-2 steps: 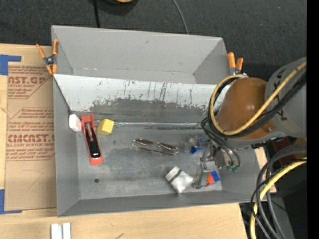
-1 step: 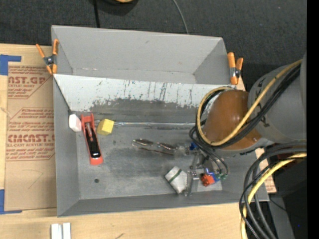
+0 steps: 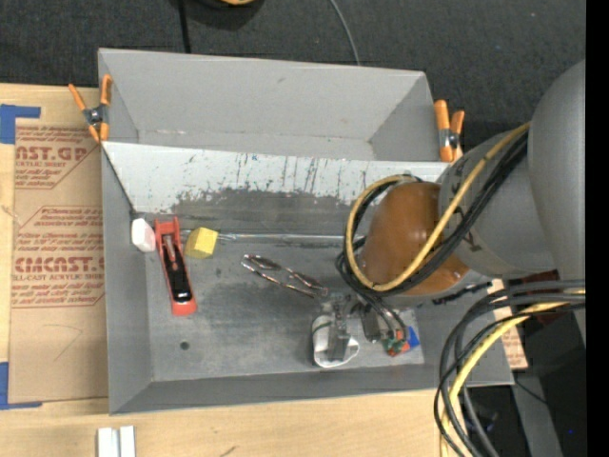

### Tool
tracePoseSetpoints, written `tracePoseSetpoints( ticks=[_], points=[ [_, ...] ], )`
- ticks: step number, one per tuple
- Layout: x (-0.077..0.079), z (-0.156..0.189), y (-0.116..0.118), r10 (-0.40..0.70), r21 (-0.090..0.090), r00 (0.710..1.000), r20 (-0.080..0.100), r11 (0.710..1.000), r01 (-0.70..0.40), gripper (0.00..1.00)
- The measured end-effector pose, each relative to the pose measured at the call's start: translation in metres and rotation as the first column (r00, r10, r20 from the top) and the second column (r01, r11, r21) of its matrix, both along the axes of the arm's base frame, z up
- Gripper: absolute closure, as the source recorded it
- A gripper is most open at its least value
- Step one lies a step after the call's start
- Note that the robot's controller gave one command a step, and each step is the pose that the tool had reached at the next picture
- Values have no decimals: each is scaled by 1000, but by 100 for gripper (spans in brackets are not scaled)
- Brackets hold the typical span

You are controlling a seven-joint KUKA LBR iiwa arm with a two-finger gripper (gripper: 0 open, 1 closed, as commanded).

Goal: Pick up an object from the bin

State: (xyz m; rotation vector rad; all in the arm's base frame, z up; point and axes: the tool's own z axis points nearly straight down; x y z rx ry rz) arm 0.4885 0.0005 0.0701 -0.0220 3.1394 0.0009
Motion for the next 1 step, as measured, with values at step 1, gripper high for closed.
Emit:
tracePoseSetpoints(
  ticks=[1],
  points=[
    [0, 0, 0, 0, 0, 1000, 0, 1000, 0, 100]
  ],
)
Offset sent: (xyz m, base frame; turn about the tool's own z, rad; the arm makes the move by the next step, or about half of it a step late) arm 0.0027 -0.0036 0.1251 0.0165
